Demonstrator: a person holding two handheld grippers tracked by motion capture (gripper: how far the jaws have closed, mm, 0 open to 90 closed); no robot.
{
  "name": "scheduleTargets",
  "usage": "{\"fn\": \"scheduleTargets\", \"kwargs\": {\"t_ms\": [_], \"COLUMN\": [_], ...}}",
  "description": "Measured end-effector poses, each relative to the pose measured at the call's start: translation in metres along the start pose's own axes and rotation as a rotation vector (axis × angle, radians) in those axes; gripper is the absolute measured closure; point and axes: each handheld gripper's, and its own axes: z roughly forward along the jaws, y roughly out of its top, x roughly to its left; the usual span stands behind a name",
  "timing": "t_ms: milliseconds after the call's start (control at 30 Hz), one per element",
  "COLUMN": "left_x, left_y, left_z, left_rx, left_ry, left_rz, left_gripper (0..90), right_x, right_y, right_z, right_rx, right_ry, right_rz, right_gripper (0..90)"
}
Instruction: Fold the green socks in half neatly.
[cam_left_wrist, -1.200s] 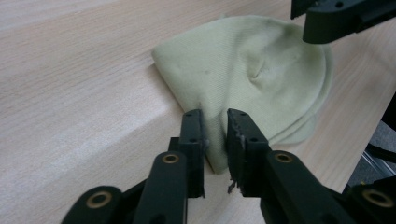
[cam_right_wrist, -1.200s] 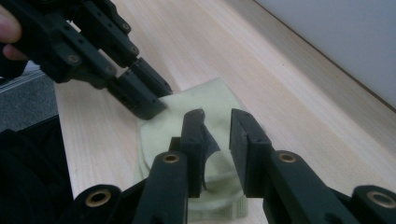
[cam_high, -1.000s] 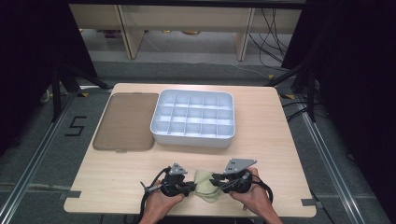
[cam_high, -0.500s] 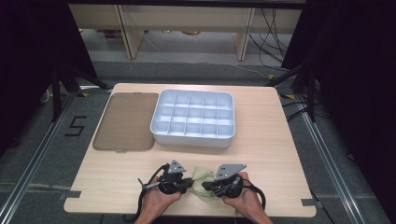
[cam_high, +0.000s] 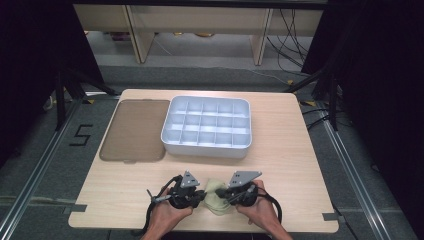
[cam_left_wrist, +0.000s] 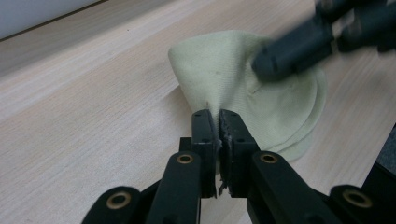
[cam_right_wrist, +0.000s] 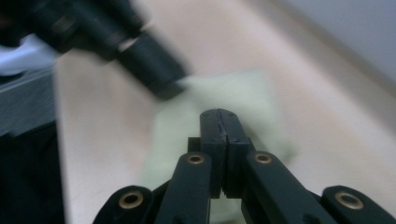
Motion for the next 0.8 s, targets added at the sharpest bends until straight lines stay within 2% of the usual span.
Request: {"fn": "scheduleTargets", "kwargs": {"t_ms": [67, 100, 133, 200, 233, 267, 300, 333, 367, 400, 433, 467, 500, 600, 667, 733, 800], "left_x": [-0.002, -0.002, -0.002, -0.002, -0.003, -0.003, -0.004, -0.003, -0.004, -0.003, -0.004, -0.004, -0.004, -0.004, -0.003, -0.004, -0.004], "left_y": [0.000, 0.000, 0.001, 0.001, 0.002, 0.002, 0.002, 0.003, 0.003, 0.003, 0.003, 0.003, 0.003, 0.004, 0.004, 0.004, 0.004], "left_z": [0.000, 0.000, -0.002, -0.002, -0.002, -0.002, -0.002, -0.003, -0.002, -0.003, -0.003, -0.003, -0.004, -0.005, -0.005, -0.005, -0.005], "left_rx": [0.004, 0.001, 0.005, -0.001, -0.001, -0.001, -0.004, 0.003, 0.001, 0.005, 0.002, 0.000, 0.001, 0.000, 0.005, 0.007, 0.012], "left_ry": [0.006, 0.006, 0.004, 0.009, 0.010, 0.010, 0.018, 0.028, 0.034, 0.035, 0.034, 0.033, 0.038, 0.045, 0.047, 0.049, 0.048], "left_rz": [-0.007, -0.007, 0.012, 0.011, 0.015, 0.017, 0.010, 0.024, 0.018, 0.034, 0.025, 0.019, 0.023, 0.034, 0.045, 0.046, 0.047], "left_gripper": [84.9, 84.9, 84.9, 84.9, 84.9, 84.9, 84.9, 84.9, 84.9, 84.9, 84.9, 84.9, 84.8, 84.8, 84.8, 84.8, 84.8], "right_x": [-0.012, -0.016, -0.021, -0.022, -0.025, -0.025, -0.027, -0.027, -0.027, -0.027, -0.028, -0.028, -0.024, -0.017, -0.010, -0.004, -0.001], "right_y": [0.005, 0.006, 0.006, 0.005, 0.004, 0.002, 0.001, 0.001, 0.001, 0.001, 0.003, 0.003, 0.005, 0.006, 0.002, -0.005, -0.010], "right_z": [-0.003, -0.003, 0.002, 0.005, 0.010, 0.014, 0.013, 0.013, 0.012, 0.011, 0.005, 0.005, -0.003, -0.011, -0.015, -0.013, -0.010], "right_rx": [-0.023, -0.008, 0.016, 0.030, 0.047, 0.048, 0.063, 0.064, 0.065, 0.060, 0.033, 0.033, 0.016, -0.011, -0.010, 0.015, 0.041], "right_ry": [-0.061, -0.067, -0.085, -0.091, -0.099, -0.101, -0.100, -0.102, -0.100, -0.107, -0.105, -0.105, -0.093, -0.080, -0.048, -0.015, -0.004], "right_rz": [-0.001, 0.008, 0.011, 0.007, -0.011, 0.008, -0.003, 0.003, 0.008, 0.008, -0.004, -0.004, 0.008, -0.001, -0.011, -0.017, -0.017], "right_gripper": [90.0, 90.0, 90.0, 90.0, 90.0, 90.0, 90.0, 90.0, 90.0, 90.0, 90.0, 90.0, 90.0, 90.0, 90.0, 90.0, 90.0]}}
